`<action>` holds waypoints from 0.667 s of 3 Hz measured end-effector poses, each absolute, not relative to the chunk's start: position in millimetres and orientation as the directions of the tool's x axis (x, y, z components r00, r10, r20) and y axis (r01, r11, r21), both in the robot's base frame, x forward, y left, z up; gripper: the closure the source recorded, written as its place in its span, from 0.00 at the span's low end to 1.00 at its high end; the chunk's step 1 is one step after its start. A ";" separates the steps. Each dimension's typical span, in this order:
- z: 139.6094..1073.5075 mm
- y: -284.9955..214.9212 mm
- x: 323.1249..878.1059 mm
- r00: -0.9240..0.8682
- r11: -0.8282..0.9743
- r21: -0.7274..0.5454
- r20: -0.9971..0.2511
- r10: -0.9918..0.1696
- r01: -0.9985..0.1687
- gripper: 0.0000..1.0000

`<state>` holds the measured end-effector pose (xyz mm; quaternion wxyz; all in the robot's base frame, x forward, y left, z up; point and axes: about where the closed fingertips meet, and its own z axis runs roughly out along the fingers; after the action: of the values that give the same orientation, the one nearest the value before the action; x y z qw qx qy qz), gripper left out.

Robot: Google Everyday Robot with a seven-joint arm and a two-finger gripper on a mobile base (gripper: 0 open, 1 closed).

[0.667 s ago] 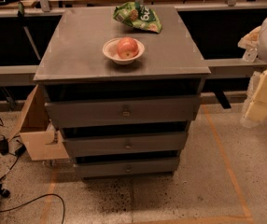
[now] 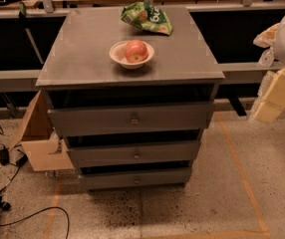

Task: Pick apple from paper bowl and place on counter

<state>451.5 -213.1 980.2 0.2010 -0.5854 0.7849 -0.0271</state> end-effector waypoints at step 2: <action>1004.7 -186.8 573.5 -0.159 0.460 -0.302 -0.669 -0.726 -0.835 0.00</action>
Offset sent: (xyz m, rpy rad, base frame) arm 0.2117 0.0388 0.0518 0.7328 -0.3339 -0.0331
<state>573.5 -186.8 1004.7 0.3945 -0.5149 0.7580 0.0690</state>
